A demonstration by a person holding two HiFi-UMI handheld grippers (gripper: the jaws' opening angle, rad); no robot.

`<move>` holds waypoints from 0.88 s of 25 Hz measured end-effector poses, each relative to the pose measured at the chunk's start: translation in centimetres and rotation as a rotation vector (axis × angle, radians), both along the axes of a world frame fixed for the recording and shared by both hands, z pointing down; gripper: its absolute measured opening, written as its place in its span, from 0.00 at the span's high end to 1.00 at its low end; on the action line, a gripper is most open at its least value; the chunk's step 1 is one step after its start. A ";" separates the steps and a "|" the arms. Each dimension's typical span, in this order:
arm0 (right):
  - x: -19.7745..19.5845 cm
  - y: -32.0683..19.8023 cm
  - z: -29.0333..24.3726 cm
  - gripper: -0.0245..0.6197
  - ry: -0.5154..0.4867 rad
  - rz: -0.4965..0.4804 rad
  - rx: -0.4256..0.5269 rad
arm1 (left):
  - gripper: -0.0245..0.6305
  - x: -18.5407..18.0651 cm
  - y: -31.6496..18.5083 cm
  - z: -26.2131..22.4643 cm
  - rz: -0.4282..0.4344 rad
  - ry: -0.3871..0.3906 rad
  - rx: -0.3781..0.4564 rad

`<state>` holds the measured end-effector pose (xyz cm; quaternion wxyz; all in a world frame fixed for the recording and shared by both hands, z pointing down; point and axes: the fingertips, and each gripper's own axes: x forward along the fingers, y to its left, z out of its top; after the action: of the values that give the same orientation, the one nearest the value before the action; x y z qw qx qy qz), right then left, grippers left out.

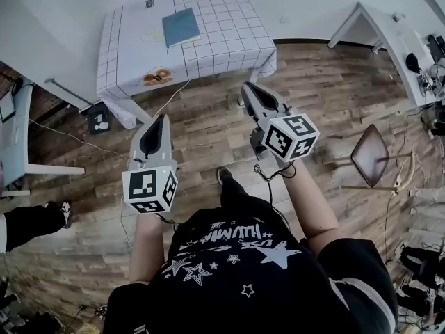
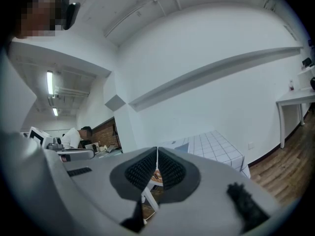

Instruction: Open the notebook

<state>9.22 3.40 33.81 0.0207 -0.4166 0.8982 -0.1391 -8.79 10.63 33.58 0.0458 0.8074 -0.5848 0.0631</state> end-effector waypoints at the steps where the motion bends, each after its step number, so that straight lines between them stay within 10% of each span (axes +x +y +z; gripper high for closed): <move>1: 0.2 -1.0 0.0 0.94 -0.002 -0.007 -0.002 | 0.95 0.3 -1.0 0.2 -0.005 0.000 -0.005; 22: 1.4 -12.5 2.6 0.94 -0.071 -0.146 -0.088 | 0.95 4.4 -11.8 1.7 -0.086 -0.047 -0.066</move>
<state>10.65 -9.10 36.42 0.0240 -0.3451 0.9179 -0.1943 -4.44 -1.21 35.32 0.0616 0.7778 -0.6176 0.0994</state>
